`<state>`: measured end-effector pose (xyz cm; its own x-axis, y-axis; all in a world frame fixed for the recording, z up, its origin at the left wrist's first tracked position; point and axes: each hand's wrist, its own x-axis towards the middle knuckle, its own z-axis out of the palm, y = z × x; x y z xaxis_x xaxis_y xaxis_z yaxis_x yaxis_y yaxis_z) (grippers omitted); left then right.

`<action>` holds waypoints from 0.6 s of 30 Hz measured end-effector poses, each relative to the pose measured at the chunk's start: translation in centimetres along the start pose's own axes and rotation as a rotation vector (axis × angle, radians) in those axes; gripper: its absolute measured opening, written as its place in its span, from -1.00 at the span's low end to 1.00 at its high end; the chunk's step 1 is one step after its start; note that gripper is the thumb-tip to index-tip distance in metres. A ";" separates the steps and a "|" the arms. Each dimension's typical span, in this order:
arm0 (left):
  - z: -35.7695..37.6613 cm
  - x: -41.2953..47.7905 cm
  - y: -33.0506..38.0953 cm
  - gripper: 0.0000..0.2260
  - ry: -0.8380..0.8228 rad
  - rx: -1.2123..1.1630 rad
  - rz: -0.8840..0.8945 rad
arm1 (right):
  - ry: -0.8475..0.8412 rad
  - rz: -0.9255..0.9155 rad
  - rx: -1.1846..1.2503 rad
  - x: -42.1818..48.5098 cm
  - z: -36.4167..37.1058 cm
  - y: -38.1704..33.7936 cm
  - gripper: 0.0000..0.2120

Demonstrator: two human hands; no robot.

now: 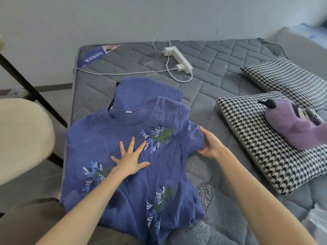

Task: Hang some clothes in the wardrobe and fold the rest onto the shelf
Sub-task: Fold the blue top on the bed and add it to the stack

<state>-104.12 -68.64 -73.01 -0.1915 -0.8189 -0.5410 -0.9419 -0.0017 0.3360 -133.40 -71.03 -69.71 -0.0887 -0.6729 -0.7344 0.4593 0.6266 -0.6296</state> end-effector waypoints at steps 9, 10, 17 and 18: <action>-0.4 0.1 0.1 -0.25 -0.033 0.000 -0.011 | 0.090 0.101 -0.090 -0.5 1.1 -0.5 -0.82; -0.4 0.1 0.1 -0.25 -0.034 0.000 -0.011 | 0.141 0.033 -0.092 -0.2 1.3 -0.3 -0.90; -0.7 0.0 0.3 -0.25 -0.059 0.018 -0.025 | 0.491 -0.517 -0.017 -0.4 -0.4 1.1 -0.60; -0.7 -0.1 0.3 -0.25 -0.063 0.018 -0.027 | 0.513 -0.506 -0.026 -0.3 -0.8 1.5 -0.59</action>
<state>-104.20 -69.02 -72.31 -0.1827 -0.7811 -0.5971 -0.9516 -0.0121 0.3070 -133.38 -69.61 -70.66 -0.6919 -0.6175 -0.3740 0.2317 0.3007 -0.9251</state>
